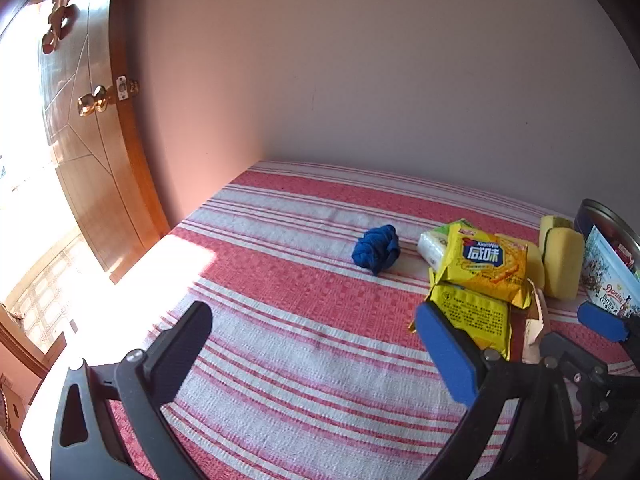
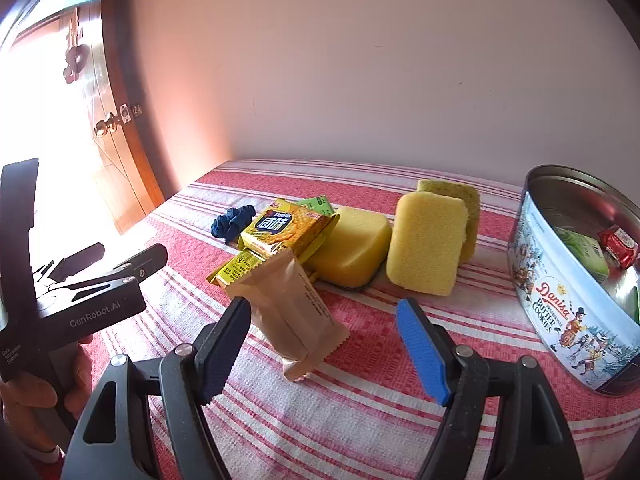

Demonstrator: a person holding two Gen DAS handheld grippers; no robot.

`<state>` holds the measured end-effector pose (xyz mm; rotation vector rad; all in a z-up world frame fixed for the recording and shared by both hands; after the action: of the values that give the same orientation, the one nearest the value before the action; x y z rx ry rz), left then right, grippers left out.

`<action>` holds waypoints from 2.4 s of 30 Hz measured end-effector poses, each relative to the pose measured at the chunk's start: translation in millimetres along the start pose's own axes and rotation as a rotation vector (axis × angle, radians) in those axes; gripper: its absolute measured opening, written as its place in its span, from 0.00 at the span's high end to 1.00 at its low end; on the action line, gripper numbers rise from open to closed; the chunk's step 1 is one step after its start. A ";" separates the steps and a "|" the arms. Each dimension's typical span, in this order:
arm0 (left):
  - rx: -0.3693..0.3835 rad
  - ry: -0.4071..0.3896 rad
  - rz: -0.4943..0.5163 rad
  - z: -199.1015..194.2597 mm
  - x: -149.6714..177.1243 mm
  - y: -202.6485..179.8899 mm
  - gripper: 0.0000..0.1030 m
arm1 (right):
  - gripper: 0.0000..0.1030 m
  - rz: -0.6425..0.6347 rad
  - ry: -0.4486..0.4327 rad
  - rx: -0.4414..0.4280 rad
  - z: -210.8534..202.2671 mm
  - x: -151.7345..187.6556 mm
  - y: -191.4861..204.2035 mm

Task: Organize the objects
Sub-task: 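Grasp the yellow XianWei cracker pack with the left tool while the right tool grasps the brown snack, then carry both packs over the tin and open both tools to drop them in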

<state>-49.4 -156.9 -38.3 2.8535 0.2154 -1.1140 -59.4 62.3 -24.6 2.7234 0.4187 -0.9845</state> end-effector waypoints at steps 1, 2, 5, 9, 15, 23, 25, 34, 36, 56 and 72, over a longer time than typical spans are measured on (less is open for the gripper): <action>-0.003 0.003 0.007 1.0 -0.1 -1.0 0.00 | 0.25 -0.021 0.019 0.004 5.9 -3.1 4.5; -0.006 0.005 0.009 1.9 -0.4 -1.8 0.00 | 0.25 -0.040 0.038 0.013 12.6 -5.9 8.5; 0.020 0.029 0.011 6.9 -1.0 -4.1 0.00 | 0.25 -0.051 0.080 0.008 25.7 -12.0 11.9; 0.049 0.059 0.012 12.3 -1.8 -7.9 0.00 | 0.51 -0.014 0.111 -0.032 34.0 -14.0 3.7; 0.147 0.067 0.072 12.0 -1.0 -31.0 0.00 | 0.58 0.018 0.052 -0.070 13.4 -5.0 -15.9; 0.219 0.011 0.163 13.8 -23.9 -83.7 0.00 | 0.58 0.063 -0.094 0.016 -30.7 3.6 -48.9; 0.214 0.018 0.190 23.0 -32.4 -97.7 0.00 | 0.58 0.075 -0.127 0.044 -36.7 1.2 -57.0; 0.280 0.158 0.141 75.7 -54.3 -121.1 0.12 | 0.58 0.165 -0.140 0.054 -41.3 -5.9 -88.1; 0.297 0.159 0.139 76.7 -54.0 -122.3 0.17 | 0.58 0.170 -0.136 0.048 -40.5 -6.2 -89.2; 0.073 -0.142 0.115 -10.5 -34.3 -127.5 0.30 | 0.58 0.141 -0.296 0.131 -84.8 3.2 -84.3; 0.130 -0.227 0.185 -73.3 -20.4 -198.9 0.30 | 0.58 0.185 -0.374 0.240 -126.5 19.8 -141.1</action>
<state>-46.2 46.0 26.4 2.7510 -0.1371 -1.4430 -17.7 235.5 43.1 2.6246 -0.0192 -1.5307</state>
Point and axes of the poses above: each gripper's, at about its wrist camera, not at the fingertips, and z roughly the way its jaws point, y to its left, x to its underside, the point moved 1 cm from there along z, roughly the way its jaws point, and after that the axes turned 10 degrees about y, right-handed, at the moved point
